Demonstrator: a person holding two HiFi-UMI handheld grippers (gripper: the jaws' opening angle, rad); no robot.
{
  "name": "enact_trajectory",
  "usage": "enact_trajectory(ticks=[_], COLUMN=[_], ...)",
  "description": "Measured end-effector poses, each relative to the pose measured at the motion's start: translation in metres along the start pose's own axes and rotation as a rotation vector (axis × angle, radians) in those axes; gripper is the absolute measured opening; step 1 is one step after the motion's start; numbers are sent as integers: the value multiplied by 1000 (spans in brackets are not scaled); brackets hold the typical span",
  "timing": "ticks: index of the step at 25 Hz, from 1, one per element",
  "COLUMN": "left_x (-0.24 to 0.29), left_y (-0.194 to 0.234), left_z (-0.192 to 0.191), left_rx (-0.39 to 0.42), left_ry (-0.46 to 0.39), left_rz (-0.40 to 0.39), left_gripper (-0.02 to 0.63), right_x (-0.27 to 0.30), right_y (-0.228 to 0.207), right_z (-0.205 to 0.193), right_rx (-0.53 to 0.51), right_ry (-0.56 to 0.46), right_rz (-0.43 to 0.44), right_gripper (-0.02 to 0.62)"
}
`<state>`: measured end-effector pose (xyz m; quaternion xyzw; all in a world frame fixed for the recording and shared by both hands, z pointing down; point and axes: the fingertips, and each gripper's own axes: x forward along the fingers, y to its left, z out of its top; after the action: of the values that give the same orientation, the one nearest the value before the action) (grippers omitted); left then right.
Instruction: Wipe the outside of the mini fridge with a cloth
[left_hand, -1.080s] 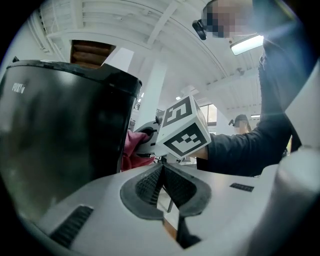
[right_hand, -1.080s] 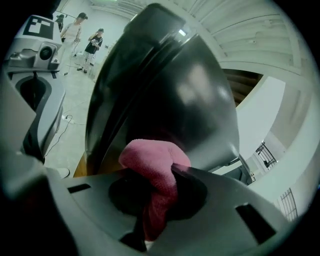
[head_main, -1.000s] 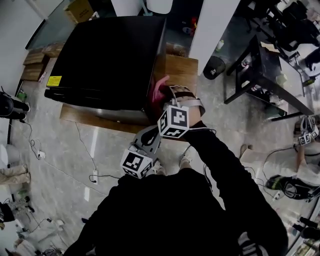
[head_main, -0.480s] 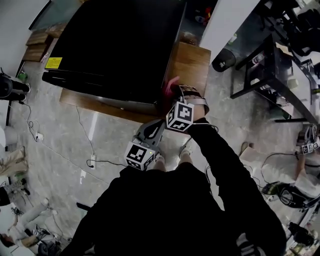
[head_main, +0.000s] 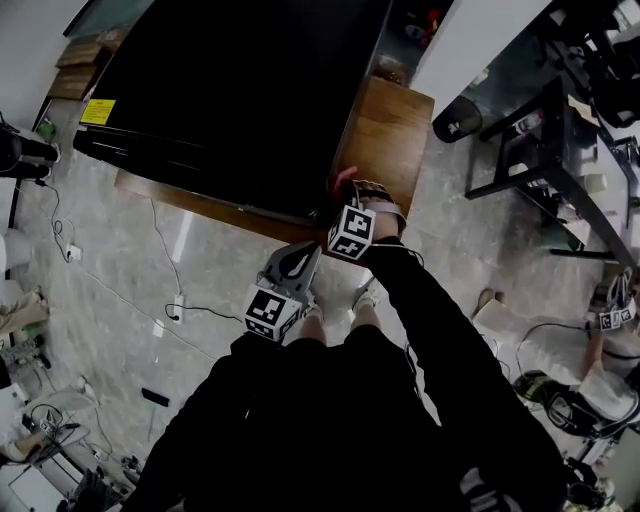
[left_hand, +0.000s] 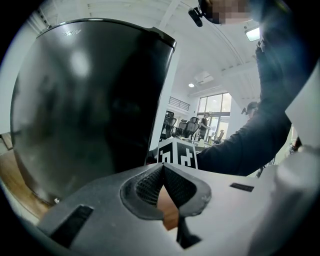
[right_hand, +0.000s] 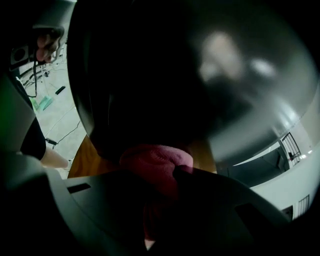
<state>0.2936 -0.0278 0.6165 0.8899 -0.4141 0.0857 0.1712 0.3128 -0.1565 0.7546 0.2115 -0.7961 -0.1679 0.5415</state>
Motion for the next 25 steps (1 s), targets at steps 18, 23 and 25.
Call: enact_trajectory(ticks=[18,23,25], left_x=[-63,-101,-118], left_y=[-4,-6,-3], left_z=[23,47,56], left_rx=[-51,-42,-35], left_ry=[-65,-107,-124], left_rz=[142,143,150], left_gripper=[6,6,6], right_x=[-85,-182,-214], right_y=[42,55,54], right_z=[-6,38,68], right_rx=[252,459,548], right_ry=[-188,-423,-542], right_rz=[184,238,267], right_gripper=[58,58,58])
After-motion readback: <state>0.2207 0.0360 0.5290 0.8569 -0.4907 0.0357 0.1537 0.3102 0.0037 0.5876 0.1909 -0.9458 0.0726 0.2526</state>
